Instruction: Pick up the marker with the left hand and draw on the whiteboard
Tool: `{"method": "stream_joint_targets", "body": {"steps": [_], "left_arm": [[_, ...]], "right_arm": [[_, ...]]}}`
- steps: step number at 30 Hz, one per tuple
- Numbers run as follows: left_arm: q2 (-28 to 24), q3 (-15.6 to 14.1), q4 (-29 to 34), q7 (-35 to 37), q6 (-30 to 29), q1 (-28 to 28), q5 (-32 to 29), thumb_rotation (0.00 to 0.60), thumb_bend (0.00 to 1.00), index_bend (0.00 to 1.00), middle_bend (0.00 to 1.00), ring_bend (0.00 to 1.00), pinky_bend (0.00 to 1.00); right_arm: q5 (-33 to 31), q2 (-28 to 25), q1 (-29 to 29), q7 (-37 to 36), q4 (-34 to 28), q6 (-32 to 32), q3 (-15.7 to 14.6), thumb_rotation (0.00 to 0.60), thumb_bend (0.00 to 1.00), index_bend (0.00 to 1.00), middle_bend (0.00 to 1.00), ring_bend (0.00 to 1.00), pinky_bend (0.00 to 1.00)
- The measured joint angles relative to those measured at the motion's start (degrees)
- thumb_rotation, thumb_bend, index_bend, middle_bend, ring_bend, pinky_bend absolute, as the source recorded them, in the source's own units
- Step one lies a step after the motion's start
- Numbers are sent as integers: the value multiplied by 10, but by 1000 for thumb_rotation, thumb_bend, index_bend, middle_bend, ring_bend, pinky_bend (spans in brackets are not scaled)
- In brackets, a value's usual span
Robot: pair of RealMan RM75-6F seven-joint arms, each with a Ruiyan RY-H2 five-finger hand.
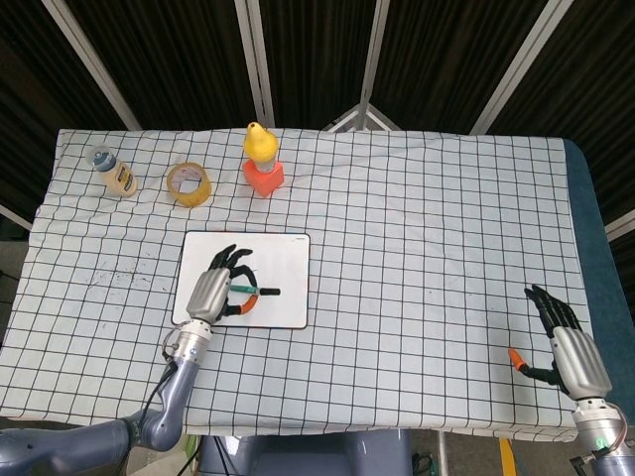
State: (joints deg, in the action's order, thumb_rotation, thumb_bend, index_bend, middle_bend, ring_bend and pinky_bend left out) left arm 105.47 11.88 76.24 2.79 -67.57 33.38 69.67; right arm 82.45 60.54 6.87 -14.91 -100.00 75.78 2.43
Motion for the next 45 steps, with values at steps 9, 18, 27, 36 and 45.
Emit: {"method": "stream_joint_targets", "body": {"steps": [9, 18, 27, 36, 45], "left_arm": [[-82, 9, 95, -3, -50, -15, 57, 600, 549, 707, 149, 6, 37], [-122, 13, 67, -123, -21, 3, 46, 600, 519, 707, 148, 6, 34], [-133, -5, -17, -239, 13, 8, 1, 600, 503, 645, 100, 0, 30], [-122, -21, -80, -246, 25, -11, -29, 600, 434, 559, 53, 0, 8], [-130, -30, -89, -236, 20, -28, -30, 600, 348, 396, 2, 0, 0]], "right_arm": [[-1, 0, 0, 3, -1, 0, 0, 600, 324, 0, 0, 0, 0], [-3, 0, 1, 4, -1, -3, 0, 600, 324, 0, 0, 0, 0], [-3, 0, 1, 8, -2, -4, 0, 600, 325, 0, 0, 0, 0], [-5, 1, 1, 12, -2, -5, 0, 600, 324, 0, 0, 0, 0], [-3, 2, 0, 14, -4, -3, -1, 600, 324, 0, 0, 0, 0]]}}
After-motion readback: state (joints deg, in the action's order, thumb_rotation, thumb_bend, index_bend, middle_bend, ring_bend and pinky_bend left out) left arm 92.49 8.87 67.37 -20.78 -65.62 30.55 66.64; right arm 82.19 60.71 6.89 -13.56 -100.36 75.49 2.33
